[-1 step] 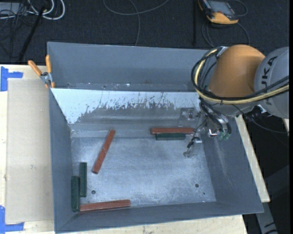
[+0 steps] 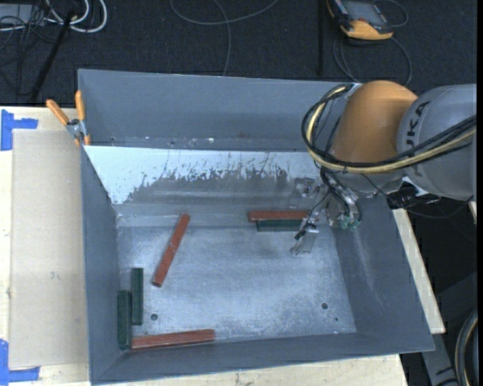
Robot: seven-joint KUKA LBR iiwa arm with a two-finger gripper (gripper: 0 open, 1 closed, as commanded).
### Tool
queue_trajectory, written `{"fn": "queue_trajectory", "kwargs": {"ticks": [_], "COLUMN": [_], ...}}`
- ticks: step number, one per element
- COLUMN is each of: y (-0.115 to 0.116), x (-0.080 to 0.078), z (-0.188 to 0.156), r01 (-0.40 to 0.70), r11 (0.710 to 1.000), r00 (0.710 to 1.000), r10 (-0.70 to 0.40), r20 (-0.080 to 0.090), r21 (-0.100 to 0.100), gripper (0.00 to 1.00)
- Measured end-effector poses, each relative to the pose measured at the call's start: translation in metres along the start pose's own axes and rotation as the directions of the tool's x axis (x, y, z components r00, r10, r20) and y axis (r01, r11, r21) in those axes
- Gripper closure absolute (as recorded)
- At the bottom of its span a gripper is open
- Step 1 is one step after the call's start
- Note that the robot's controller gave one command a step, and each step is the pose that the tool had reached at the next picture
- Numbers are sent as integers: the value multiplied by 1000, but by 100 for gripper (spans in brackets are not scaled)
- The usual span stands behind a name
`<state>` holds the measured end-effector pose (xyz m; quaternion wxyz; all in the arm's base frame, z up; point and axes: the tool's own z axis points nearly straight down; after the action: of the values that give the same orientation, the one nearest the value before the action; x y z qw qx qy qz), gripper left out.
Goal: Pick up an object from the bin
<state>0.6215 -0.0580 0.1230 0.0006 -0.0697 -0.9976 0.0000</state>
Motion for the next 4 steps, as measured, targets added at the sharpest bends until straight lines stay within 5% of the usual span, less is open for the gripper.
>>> {"fn": "queue_trajectory", "kwargs": {"ticks": [2,3,4], "y": [-5,-5,-52], "x": [2,-1,8], "z": [52,48,-106], "r01": [-6,-5,206], "r11": [1000,1000,979], "r00": [1000,1000,979], "r10": [6,5,-206], "r20": [3,15,11], "r21": [-1,-1,3], "gripper": [0,100,100]}}
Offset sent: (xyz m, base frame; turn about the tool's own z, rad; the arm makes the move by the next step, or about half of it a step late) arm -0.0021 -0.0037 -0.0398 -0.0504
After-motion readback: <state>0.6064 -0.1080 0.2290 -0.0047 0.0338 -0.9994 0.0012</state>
